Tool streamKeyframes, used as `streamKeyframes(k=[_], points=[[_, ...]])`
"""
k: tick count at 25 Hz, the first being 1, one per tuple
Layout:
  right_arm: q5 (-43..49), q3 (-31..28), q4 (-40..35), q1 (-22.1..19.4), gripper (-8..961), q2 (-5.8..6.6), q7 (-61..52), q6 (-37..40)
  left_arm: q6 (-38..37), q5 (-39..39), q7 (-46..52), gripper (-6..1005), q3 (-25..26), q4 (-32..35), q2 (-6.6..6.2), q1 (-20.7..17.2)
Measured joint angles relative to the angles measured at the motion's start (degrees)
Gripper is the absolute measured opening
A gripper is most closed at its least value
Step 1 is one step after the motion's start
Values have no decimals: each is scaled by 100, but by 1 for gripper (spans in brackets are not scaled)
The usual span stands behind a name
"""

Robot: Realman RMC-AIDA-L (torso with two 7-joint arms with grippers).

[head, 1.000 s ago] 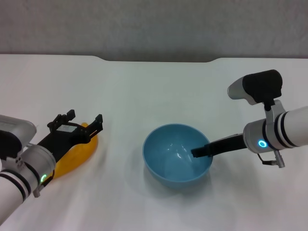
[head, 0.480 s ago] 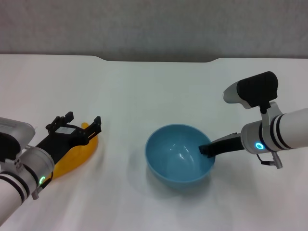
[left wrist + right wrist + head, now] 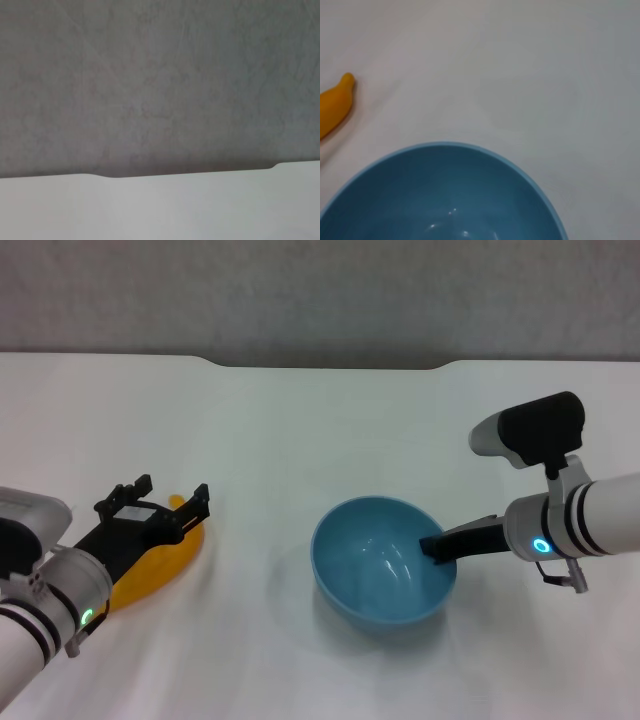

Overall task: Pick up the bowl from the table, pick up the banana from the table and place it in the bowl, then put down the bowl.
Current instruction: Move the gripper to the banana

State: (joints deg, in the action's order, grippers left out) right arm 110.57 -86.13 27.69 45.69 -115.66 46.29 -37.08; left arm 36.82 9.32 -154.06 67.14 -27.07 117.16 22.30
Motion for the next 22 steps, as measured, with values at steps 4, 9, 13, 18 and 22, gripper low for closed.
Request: streamKeyframes(k=[4, 9, 13, 18, 22], points=[[3, -6, 559, -426, 48, 5, -10, 49, -56, -41, 115, 874, -40, -67, -21, -27], [24, -135, 1423, -1084, 44, 46, -31, 0, -399, -66, 264, 873, -78, -402, -75, -52], [132, -268, 1912, -1469, 36, 62, -18, -82, -1523, -465, 333, 873, -103, -1166, -136, -149], [554, -584, 2390, -1736, 35, 73, -15, -400, -4013, -1015, 392, 873, -160, -2587, -285, -176], [599, -663, 2610, -1915, 35, 69, 2, -479, -5046, -982, 268, 873, -123, -3278, -366, -132]])
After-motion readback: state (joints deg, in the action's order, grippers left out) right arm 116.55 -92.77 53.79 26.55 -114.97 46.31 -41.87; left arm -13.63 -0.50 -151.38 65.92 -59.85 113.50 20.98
